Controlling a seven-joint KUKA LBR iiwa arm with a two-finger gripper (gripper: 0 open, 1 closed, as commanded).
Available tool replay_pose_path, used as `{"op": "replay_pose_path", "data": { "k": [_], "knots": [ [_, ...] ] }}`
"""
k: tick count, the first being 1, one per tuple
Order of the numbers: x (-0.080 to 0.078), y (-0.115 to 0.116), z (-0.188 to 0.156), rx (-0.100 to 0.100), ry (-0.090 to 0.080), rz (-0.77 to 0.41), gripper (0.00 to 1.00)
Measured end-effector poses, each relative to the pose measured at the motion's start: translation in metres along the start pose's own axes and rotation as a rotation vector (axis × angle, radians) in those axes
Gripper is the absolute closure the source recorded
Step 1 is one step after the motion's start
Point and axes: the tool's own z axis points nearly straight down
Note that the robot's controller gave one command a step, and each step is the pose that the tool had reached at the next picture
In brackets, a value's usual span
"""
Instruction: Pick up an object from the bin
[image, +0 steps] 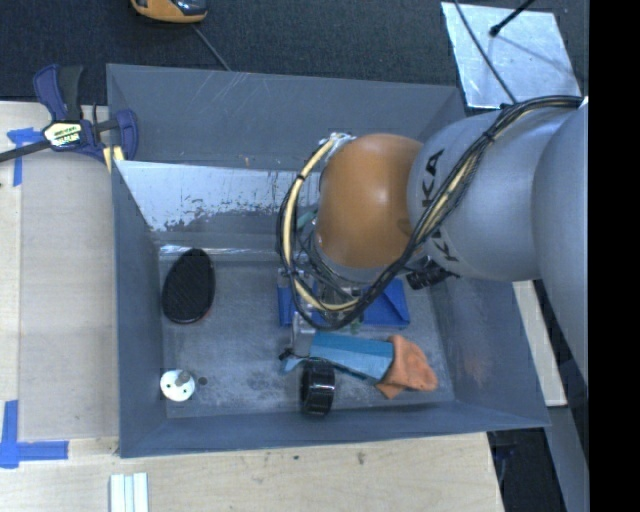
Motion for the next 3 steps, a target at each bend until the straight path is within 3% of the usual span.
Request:
{"op": "replay_pose_path", "data": {
  "k": [1, 2, 3],
  "knots": [
    [0.033, -0.030, 0.024, -0.002, -0.001, -0.043, 0.00],
    [0.032, -0.043, 0.052, -0.001, 0.008, -0.031, 0.00],
    [0.015, -0.068, 0.057, -0.006, -0.010, -0.003, 1.00]
  ]
}}
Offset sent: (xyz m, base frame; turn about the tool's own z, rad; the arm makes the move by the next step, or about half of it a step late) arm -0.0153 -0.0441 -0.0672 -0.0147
